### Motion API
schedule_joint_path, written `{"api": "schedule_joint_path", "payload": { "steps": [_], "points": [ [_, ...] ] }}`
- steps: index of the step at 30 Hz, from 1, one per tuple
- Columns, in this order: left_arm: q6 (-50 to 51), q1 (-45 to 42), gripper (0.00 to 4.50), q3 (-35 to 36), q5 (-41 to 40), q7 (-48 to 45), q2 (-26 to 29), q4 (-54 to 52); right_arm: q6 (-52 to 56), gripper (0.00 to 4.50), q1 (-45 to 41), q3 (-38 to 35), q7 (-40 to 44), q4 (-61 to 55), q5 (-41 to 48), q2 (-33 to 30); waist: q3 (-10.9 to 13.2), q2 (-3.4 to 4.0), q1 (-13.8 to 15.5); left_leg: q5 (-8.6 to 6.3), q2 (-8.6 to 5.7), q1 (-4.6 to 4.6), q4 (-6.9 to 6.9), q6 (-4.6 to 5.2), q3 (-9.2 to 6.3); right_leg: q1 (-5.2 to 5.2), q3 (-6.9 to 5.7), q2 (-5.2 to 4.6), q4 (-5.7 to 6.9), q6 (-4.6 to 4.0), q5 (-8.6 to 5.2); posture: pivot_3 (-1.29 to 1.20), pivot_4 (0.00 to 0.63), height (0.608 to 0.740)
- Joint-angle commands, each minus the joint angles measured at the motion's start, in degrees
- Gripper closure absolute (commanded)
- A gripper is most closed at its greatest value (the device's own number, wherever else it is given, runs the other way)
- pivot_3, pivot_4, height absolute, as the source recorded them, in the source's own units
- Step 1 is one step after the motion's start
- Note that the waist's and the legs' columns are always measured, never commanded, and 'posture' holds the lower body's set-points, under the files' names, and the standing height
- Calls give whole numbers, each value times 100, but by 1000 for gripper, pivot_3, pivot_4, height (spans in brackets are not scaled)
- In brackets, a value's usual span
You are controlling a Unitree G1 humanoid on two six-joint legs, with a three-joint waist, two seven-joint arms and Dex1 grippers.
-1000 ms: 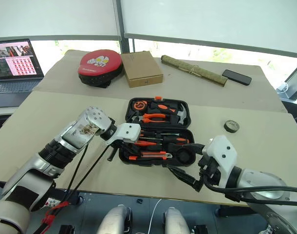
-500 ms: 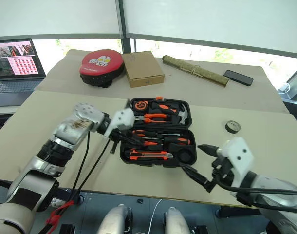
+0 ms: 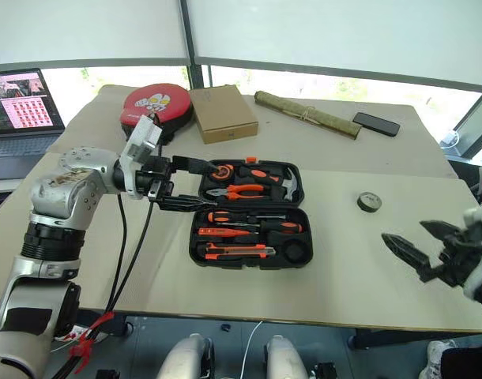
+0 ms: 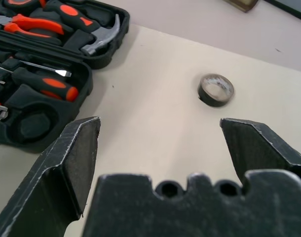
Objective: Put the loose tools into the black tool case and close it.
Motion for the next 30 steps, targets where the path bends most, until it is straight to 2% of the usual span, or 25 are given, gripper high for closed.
{"api": "schedule_joint_path", "payload": {
  "steps": [1, 4, 9, 15, 18, 21, 22, 25, 27, 29, 30],
  "points": [
    [110, 104, 42, -10, -162, 152, 47, -558, -525, 0, -1572, 1673, -60, 1458, -1257, -207, 4, 6, -24, 0, 0, 1, 0, 0, 1, 2, 1, 0, -6, 0, 0, 0, 150, 740],
    [146, 238, 42, -29, -243, 221, 94, -846, -814, 0, -2653, 2667, 203, 2544, -2012, -114, 12, 16, -9, 0, -2, -2, -4, 0, 6, -6, 7, -1, -8, 2, 1, 0, 150, 740],
    [274, 267, 42, 45, -390, 399, 117, -1091, -1280, 0, -4032, 3748, 574, 4196, -2973, 257, 16, 24, 50, -1, -3, -18, -18, 2, 5, -16, -1, -1, -14, 3, -4, 0, 150, 740],
    [198, 284, 42, 16, -397, 560, 164, -1156, -1652, 0, -4915, 4127, 658, 5683, -3635, 737, 16, 25, 40, -1, -6, -33, -13, 2, 5, -25, -4, -5, -13, 5, -3, 0, 150, 740],
    [168, 284, 0, 7, -405, 587, 179, -1170, -1514, 703, -5302, 4112, 779, 6180, -3736, 885, 18, 28, 21, -1, -5, -33, -13, 2, 7, -28, -3, -5, -13, 5, -3, 0, 150, 740],
    [162, 257, 0, 12, -421, 594, 190, -1164, -1382, 1661, -5438, 4159, 864, 6375, -3899, 910, 20, 31, 17, -1, -4, -34, -15, 2, 7, -30, -3, -4, -10, 5, -3, 0, 150, 740],
    [146, 239, 0, 15, -416, 601, 184, -1148, -1347, 2138, -5471, 4148, 905, 6436, -3922, 919, 20, 32, 17, -1, -4, -33, -16, 2, 7, -31, -3, -4, -10, 5, -3, 0, 150, 740],
    [110, 206, 0, 18, -402, 626, 165, -1113, -1411, 3087, -5508, 4130, 998, 6522, -4023, 920, 20, 32, 17, -1, -4, -33, -16, 2, 8, -31, -3, -3, -10, 5, -3, 0, 150, 740],
    [101, 204, 0, 17, -407, 636, 165, -1113, -1465, 3886, -5498, 4110, 1016, 6505, -4074, 927, 20, 32, 17, -1, -4, -33, -16, 2, 8, -31, -3, -4, -10, 5, -3, 0, 150, 740],
    [88, 202, 0, 14, -409, 642, 162, -1112, -1505, 4479, -5476, 4105, 1027, 6463, -4134, 927, 21, 33, 17, -1, -5, -33, -16, 2, 9, -31, -2, -4, -10, 5, -3, 0, 150, 740],
    [82, 195, 0, 3, -405, 646, 149, -1099, -1592, 4479, -5392, 4079, 1014, 6369, -4164, 888, 21, 33, 17, -1, -4, -33, -16, 2, 9, -31, -2, -3, -9, 5, -3, 0, 150, 740]
  ]
}}
